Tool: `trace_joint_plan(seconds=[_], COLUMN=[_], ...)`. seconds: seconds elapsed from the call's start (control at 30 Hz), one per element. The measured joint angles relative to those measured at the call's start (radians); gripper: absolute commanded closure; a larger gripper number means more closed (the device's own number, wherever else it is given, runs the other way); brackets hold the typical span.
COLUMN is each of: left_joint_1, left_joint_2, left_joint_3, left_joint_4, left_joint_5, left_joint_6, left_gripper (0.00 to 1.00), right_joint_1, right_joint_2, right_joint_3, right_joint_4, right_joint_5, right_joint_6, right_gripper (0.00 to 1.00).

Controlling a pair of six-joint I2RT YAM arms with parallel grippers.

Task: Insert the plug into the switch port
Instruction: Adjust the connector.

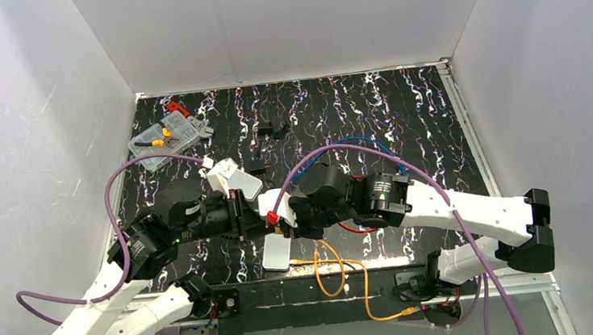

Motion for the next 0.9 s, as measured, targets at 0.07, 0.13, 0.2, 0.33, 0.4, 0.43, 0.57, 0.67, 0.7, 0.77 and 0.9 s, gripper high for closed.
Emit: trace_joint_plan(seconds=[0.07, 0.13, 0.2, 0.33, 0.4, 0.43, 0.57, 0.67, 0.7, 0.77, 0.9], left_joint_1=[0.0, 0.0, 0.001, 0.002, 0.003, 0.003, 0.003, 0.003, 0.003, 0.003, 0.003], left_joint_2=[0.002, 0.002, 0.003, 0.009, 0.011, 0.013, 0.013, 0.007, 0.005, -0.003, -0.025], left_joint_3=[-0.002, -0.006, -0.008, -0.015, -0.024, -0.029, -0.046, -0.064, -0.07, -0.087, -0.119], left_joint_4=[0.004, 0.004, 0.005, 0.009, 0.012, 0.016, 0.043, 0.064, 0.068, 0.079, 0.117], left_joint_5=[0.003, 0.003, 0.004, 0.006, 0.007, 0.009, 0.017, 0.021, 0.022, 0.025, 0.026], left_joint_6=[-0.002, 0.0, -0.003, -0.001, -0.002, -0.002, -0.009, -0.016, -0.019, -0.029, -0.051], left_gripper=[0.95, 1.0, 1.0, 1.0, 1.0, 1.0, 1.0, 1.0, 1.0, 1.0, 1.0], right_joint_1=[0.002, 0.004, 0.006, 0.011, 0.012, 0.013, 0.014, 0.018, 0.019, 0.02, 0.025], right_joint_2=[0.0, 0.0, 0.0, -0.004, -0.011, -0.015, -0.043, -0.076, -0.086, -0.111, -0.174], right_joint_3=[-0.006, -0.009, -0.011, -0.029, -0.046, -0.056, -0.091, -0.129, -0.14, -0.169, -0.257], right_joint_4=[0.005, 0.005, 0.006, 0.02, 0.032, 0.04, 0.068, 0.103, 0.115, 0.146, 0.218], right_joint_5=[0.008, 0.015, 0.027, 0.048, 0.058, 0.062, 0.076, 0.085, 0.087, 0.09, 0.084], right_joint_6=[0.002, 0.003, 0.003, 0.005, 0.006, 0.007, 0.008, 0.008, 0.008, 0.007, -0.003], right_gripper=[0.99, 0.99, 0.99, 0.99, 0.94, 0.9, 0.75, 0.66, 0.63, 0.59, 0.5])
